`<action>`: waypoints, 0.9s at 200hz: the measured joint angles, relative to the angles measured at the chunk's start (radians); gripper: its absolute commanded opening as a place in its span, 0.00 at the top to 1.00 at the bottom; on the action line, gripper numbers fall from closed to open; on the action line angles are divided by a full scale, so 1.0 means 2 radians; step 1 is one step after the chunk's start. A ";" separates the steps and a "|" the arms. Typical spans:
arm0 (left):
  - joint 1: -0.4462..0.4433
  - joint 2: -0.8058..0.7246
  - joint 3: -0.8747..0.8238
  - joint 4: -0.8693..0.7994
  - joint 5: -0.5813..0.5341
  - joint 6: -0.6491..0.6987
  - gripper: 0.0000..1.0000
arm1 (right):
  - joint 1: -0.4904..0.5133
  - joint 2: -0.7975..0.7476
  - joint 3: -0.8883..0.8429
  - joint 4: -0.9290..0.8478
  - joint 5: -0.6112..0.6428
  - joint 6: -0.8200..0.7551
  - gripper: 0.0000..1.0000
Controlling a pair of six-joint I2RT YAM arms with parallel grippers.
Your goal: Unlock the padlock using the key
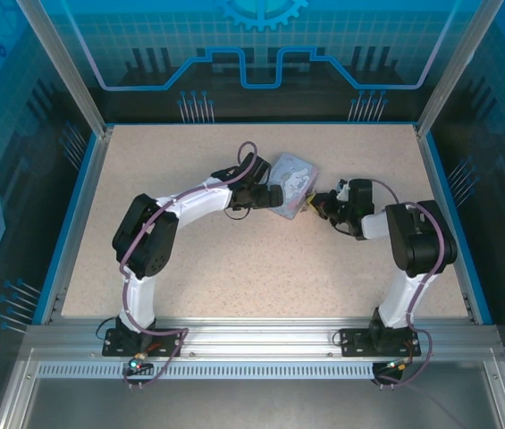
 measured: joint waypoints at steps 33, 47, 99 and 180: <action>0.000 0.001 0.000 0.000 0.001 0.000 0.05 | -0.018 0.013 0.039 -0.001 -0.001 0.010 1.00; 0.000 0.001 0.000 0.000 0.002 0.000 0.04 | -0.020 0.012 0.054 -0.006 -0.002 0.006 1.00; 0.002 0.001 0.003 -0.004 0.002 0.001 0.01 | -0.027 -0.045 0.015 -0.051 -0.003 -0.015 1.00; 0.022 -0.022 0.015 -0.071 0.001 0.024 0.01 | -0.022 -0.184 -0.034 -0.208 -0.001 -0.075 1.00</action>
